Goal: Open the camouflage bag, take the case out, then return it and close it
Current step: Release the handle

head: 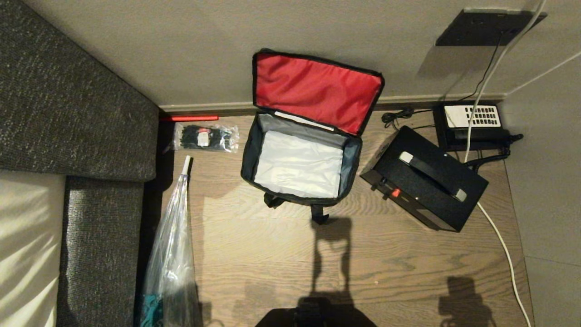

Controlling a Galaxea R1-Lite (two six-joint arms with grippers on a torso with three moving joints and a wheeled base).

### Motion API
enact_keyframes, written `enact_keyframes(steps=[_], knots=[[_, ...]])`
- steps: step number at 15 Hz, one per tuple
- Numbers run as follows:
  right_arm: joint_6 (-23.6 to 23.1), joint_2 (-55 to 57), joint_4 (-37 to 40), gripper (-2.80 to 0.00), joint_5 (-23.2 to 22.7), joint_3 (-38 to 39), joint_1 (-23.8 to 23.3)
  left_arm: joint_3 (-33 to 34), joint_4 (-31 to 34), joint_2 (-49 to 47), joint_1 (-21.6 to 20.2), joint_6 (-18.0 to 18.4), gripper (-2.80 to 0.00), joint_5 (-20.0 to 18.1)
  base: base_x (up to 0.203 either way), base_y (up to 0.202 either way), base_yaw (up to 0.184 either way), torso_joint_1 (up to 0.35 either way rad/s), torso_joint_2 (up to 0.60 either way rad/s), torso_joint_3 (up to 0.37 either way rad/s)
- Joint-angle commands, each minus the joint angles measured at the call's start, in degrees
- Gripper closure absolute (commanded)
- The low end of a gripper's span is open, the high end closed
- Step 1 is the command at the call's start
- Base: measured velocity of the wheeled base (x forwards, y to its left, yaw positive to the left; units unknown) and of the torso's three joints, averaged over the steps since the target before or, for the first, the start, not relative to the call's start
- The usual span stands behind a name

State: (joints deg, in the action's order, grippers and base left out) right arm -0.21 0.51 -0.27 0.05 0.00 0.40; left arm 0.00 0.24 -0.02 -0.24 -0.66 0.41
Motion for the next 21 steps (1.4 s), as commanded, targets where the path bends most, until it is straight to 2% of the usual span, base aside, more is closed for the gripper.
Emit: enact_keyframes(steps=[1,21], knots=[[-0.1,0.3,0.1,0.0,0.0,0.0,0.0,0.2,0.0,0.1,0.0,0.0,0.0,0.0,0.0,0.0,0.0,0.0,0.0,0.0],[0.0,0.3,0.1,0.0,0.0,0.0,0.0,0.2,0.0,0.1,0.0,0.0,0.0,0.0,0.0,0.0,0.0,0.0,0.0,0.0]])
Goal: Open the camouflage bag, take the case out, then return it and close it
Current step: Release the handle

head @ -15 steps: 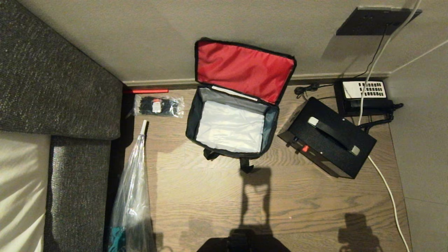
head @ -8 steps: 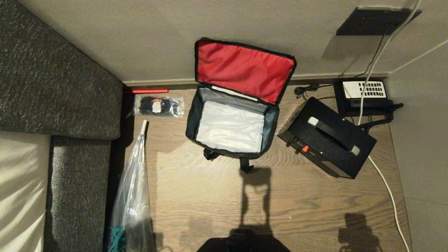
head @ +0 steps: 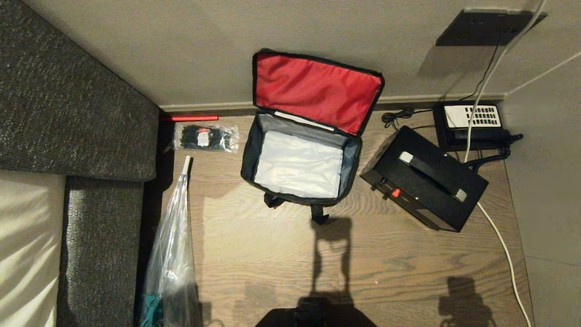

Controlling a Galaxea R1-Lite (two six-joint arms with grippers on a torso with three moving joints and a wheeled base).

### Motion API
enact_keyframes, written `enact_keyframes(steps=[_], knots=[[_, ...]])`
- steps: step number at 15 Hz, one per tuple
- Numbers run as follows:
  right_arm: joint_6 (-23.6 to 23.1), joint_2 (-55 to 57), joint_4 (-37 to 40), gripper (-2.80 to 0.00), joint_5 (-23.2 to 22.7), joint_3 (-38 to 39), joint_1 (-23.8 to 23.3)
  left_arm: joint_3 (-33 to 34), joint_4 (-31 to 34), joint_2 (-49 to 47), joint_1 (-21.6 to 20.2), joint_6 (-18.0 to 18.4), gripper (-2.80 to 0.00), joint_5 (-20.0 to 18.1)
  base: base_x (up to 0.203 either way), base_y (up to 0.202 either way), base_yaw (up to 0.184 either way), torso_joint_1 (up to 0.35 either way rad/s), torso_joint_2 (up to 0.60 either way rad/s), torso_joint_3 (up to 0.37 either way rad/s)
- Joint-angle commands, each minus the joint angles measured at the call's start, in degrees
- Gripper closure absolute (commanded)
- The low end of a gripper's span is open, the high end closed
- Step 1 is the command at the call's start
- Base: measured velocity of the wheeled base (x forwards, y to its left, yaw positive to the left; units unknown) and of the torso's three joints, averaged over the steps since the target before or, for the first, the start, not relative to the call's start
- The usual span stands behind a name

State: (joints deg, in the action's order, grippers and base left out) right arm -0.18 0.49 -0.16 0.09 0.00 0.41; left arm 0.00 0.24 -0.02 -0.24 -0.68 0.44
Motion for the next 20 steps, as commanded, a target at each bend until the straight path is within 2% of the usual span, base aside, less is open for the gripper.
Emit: enact_keyframes(steps=[1,10,12,14,16,20], knots=[[0.0,0.3,0.0,0.0,0.0,0.0,0.0,0.2,0.0,0.1,0.0,0.0,0.0,0.0,0.0,0.0,0.0,0.0,0.0,0.0],[-1.0,0.3,0.2,0.0,-0.1,-0.1,0.0,0.2,0.0,0.1,0.0,0.0,0.0,0.0,0.0,0.0,0.0,0.0,0.0,0.0],[0.8,0.2,-0.3,0.0,0.0,0.0,0.0,0.2,0.0,0.1,0.0,0.0,0.0,0.0,0.0,0.0,0.0,0.0,0.0,0.0],[0.3,0.2,0.5,0.0,-0.3,-2.1,0.0,0.2,0.0,0.1,0.0,0.0,0.0,0.0,0.0,0.0,0.0,0.0,0.0,0.0],[0.3,0.2,10.2,0.0,-2.0,-12.1,0.0,0.2,0.0,0.1,0.0,0.0,0.0,0.0,0.0,0.0,0.0,0.0,0.0,0.0],[1.0,1.4,43.7,0.0,-7.0,-37.3,0.0,0.2,0.0,0.1,0.0,0.0,0.0,0.0,0.0,0.0,0.0,0.0,0.0,0.0]])
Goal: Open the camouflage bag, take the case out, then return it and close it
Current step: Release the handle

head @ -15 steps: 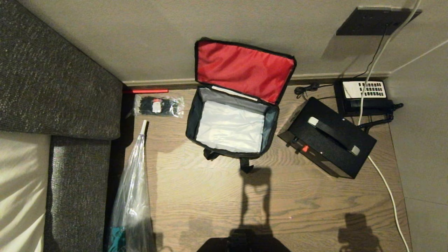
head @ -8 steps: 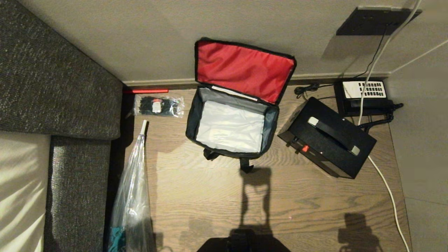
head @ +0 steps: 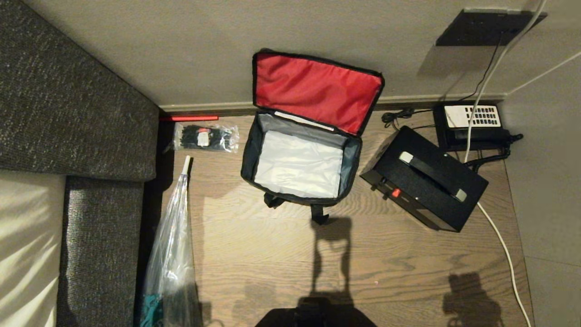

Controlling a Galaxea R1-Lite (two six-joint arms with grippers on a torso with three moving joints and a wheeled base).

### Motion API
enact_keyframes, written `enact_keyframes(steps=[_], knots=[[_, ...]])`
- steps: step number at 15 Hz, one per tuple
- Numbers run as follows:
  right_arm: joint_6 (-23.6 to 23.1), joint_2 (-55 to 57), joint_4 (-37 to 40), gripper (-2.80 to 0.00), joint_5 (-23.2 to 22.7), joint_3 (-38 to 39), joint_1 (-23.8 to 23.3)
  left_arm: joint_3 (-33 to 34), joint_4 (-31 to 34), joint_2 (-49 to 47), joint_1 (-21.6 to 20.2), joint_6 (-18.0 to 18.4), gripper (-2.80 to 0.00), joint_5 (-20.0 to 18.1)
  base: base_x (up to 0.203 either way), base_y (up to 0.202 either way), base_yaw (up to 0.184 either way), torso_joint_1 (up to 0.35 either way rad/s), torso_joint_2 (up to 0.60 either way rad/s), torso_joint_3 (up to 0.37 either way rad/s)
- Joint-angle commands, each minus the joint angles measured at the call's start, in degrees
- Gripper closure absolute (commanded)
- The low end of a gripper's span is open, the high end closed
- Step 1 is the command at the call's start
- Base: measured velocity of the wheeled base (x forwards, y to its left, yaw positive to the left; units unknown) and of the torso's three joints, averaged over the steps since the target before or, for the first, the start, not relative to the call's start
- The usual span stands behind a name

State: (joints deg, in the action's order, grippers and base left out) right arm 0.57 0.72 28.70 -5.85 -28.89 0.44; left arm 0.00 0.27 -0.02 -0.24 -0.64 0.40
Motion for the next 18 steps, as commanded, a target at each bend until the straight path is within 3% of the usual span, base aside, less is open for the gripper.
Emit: enact_keyframes(steps=[1,3,6,9,12,15,17,18], knots=[[1.3,4.2,18.0,0.0,-1.7,-11.8,0.0,0.2,0.0,0.1,0.0,-0.1,0.0,0.0,0.0,0.0,0.0,0.0,0.0,0.0],[5.4,15.5,18.5,0.0,-2.5,-17.7,0.5,0.2,0.0,0.1,0.0,-0.1,0.0,0.0,0.0,0.0,0.0,0.0,0.0,0.0],[10.5,42.2,12.5,0.0,-3.9,-25.7,1.8,0.2,0.0,0.1,0.0,-0.1,0.0,0.0,0.0,0.0,0.0,0.0,0.0,0.0],[12.7,65.2,-1.4,0.0,-8.3,-29.9,2.8,0.2,0.0,0.1,0.0,-0.1,0.0,0.0,0.0,0.0,0.0,0.0,0.0,0.0],[13.3,81.8,-21.0,0.0,-12.2,-25.4,3.3,0.2,0.0,0.1,0.0,-0.1,0.0,0.0,0.0,0.0,0.0,0.0,0.0,0.0],[8.2,92.1,-39.0,0.0,-13.9,-17.9,3.8,0.2,0.0,0.1,0.0,-0.1,0.0,0.0,0.0,0.0,0.0,0.0,0.0,0.0],[1.4,95.3,-47.0,0.0,-13.8,-16.7,4.0,0.2,0.0,0.1,0.0,-0.1,0.0,0.0,0.0,0.0,0.0,0.0,0.0,0.0],[1.6,95.7,-48.0,0.0,-13.8,-17.5,3.5,0.2,0.0,0.1,0.0,-0.1,0.0,0.0,0.0,0.0,0.0,0.0,0.0,0.0]])
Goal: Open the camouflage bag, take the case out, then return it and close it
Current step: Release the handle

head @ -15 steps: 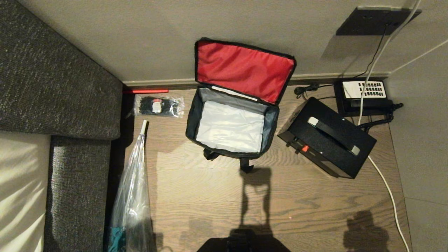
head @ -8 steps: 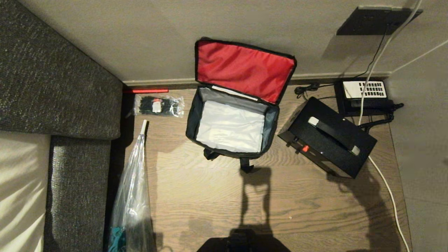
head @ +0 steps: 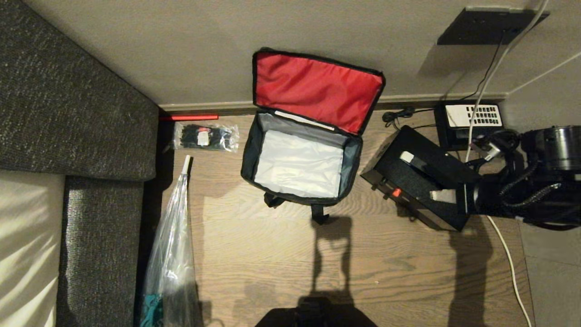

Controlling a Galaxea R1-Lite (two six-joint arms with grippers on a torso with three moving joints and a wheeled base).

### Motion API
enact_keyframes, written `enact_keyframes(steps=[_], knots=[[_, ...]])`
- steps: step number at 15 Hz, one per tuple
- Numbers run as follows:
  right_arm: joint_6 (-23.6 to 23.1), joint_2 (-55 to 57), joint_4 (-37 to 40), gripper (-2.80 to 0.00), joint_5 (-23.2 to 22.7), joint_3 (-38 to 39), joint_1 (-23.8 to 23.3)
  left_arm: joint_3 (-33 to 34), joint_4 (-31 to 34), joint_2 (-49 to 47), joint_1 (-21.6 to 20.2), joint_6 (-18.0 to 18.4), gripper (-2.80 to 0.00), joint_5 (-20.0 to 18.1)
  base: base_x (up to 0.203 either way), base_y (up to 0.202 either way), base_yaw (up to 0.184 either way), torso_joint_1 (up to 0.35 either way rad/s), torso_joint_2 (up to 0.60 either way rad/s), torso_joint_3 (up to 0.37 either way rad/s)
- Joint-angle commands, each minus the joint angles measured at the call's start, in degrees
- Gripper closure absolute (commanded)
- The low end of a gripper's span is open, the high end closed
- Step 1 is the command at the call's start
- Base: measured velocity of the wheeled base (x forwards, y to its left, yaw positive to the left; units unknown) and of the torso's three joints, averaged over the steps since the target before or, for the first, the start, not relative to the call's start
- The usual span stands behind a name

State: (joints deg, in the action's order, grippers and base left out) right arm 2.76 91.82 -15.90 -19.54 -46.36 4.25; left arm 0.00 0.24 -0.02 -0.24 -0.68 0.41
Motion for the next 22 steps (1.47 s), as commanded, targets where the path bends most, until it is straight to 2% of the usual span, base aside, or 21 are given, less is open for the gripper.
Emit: enact_keyframes(steps=[1,3,4,5,8,10,12,13,14,16,19,20,22], knots=[[-0.3,4.8,-1.8,-2.8,-0.3,-0.3,-0.7,0.2,0.0,0.1,0.0,0.0,0.0,0.0,0.0,0.0,0.0,0.0,0.0,0.0],[-2.9,4.8,-0.3,-2.8,0.0,-0.5,-0.7,0.2,0.0,0.1,0.0,0.0,0.0,0.0,0.0,0.0,0.0,0.0,0.0,0.0],[-6.9,4.7,0.9,-2.8,0.9,-0.2,-0.8,0.2,0.0,0.1,0.0,0.0,0.0,0.0,0.0,0.0,0.0,0.0,0.0,0.0],[-10.1,4.7,2.0,-2.8,4.6,0.7,-0.9,0.2,0.0,0.1,0.0,0.0,0.0,0.0,0.0,0.0,0.0,0.0,0.0,0.0],[-16.6,5.7,2.7,-2.8,20.6,2.1,-0.9,0.2,0.0,0.1,0.0,0.0,0.0,0.0,0.0,0.0,0.0,0.0,0.0,0.0],[-21.5,6.3,1.0,-2.8,34.1,2.8,-0.8,0.2,0.0,0.1,0.0,0.0,0.0,0.0,0.0,0.0,0.0,0.0,0.0,0.0],[-27.9,7.7,-6.8,-2.8,48.9,4.8,-0.4,0.2,0.0,0.1,0.0,0.0,0.0,0.0,0.0,0.0,0.0,0.0,0.0,0.0],[-31.9,9.0,-12.4,-2.8,53.7,6.1,0.0,0.2,0.0,0.1,0.0,0.0,0.0,0.0,0.0,0.0,0.0,0.0,0.0,0.0],[-35.1,10.8,-18.6,-2.8,56.1,7.7,0.8,0.2,0.0,0.1,0.0,0.0,0.0,0.0,0.0,0.0,0.0,0.0,0.0,0.0],[-40.4,13.9,-29.0,-2.8,57.5,9.8,2.5,0.2,0.0,0.1,0.0,0.0,0.0,0.0,0.0,0.0,0.0,0.0,0.0,0.0],[-48.6,17.9,-45.6,-2.8,57.2,10.5,4.4,0.2,0.0,0.1,0.0,0.0,0.0,0.0,0.0,0.0,0.0,0.0,0.0,0.0],[-52.4,18.8,-51.3,-2.8,55.7,10.8,4.8,0.2,0.0,0.1,0.0,0.0,0.0,0.0,0.0,0.0,0.0,0.0,0.0,0.0],[-56.9,20.3,-56.7,-2.8,47.5,11.5,5.0,0.2,0.0,0.1,0.0,0.0,0.0,0.0,0.0,0.0,0.0,0.0,0.0,0.0]])
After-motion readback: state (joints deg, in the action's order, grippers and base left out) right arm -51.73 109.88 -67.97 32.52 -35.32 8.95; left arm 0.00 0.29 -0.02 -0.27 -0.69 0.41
